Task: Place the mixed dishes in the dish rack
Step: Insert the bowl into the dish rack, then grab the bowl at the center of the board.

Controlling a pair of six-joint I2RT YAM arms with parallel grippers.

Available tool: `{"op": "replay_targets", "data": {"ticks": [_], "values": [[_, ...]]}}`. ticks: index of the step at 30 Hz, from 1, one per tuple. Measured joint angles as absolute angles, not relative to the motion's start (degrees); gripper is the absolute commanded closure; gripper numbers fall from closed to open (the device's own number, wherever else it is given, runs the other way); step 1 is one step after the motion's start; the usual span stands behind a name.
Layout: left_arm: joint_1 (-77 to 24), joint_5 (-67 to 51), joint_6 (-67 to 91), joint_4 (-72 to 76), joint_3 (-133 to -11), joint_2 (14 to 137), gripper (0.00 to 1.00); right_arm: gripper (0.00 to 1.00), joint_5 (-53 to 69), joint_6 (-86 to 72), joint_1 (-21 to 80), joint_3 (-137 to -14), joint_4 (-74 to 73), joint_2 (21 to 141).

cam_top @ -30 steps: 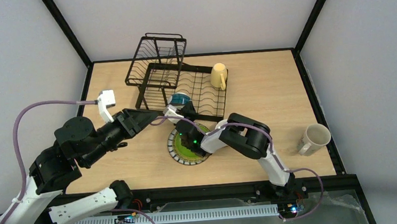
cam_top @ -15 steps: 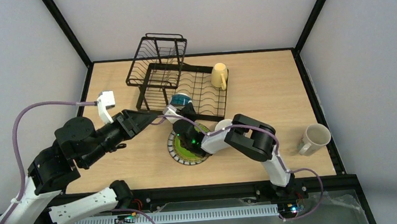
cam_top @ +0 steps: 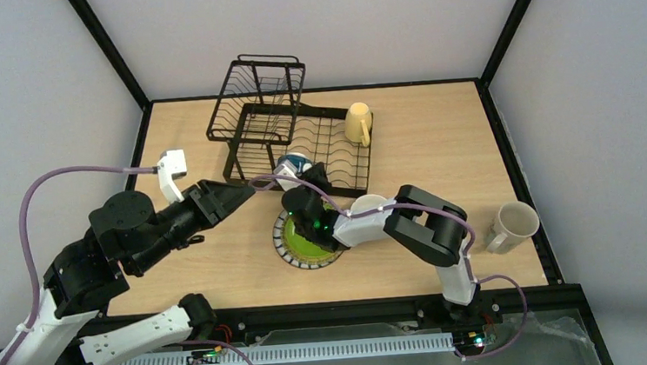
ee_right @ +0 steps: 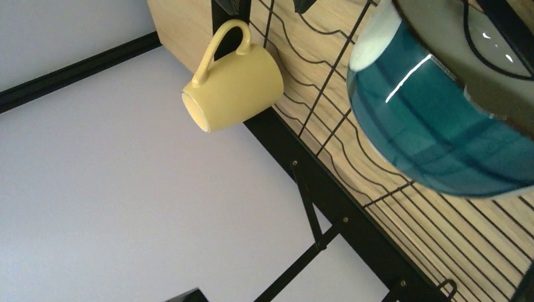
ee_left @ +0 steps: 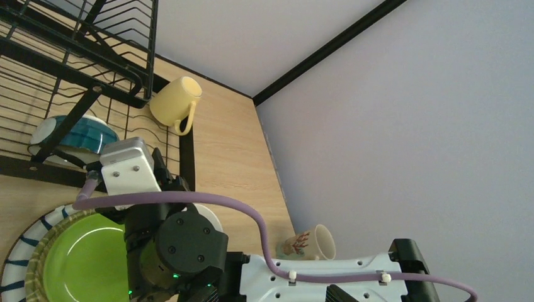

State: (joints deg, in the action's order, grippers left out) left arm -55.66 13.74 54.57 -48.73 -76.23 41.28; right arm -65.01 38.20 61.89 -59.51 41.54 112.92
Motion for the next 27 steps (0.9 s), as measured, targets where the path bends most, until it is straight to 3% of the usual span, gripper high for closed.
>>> {"op": "replay_targets", "data": {"ticks": [11, 20, 27], "values": [[-55.66, 13.76, 54.94, -51.31, -76.49, 39.48, 0.01, 0.47, -68.75, 25.17, 62.39, -61.49, 24.67, 110.67], [-55.66, 13.91, 54.13, -53.41, -78.59, 39.83, 0.01, 0.43, -75.4, -32.95, 63.11, -89.3, -44.12, 109.03], [-55.66, 13.23, 52.53, -53.49, -77.49, 40.6, 0.01, 0.43, -73.97, -55.57, 63.88, -83.2, -69.49, 104.16]]}}
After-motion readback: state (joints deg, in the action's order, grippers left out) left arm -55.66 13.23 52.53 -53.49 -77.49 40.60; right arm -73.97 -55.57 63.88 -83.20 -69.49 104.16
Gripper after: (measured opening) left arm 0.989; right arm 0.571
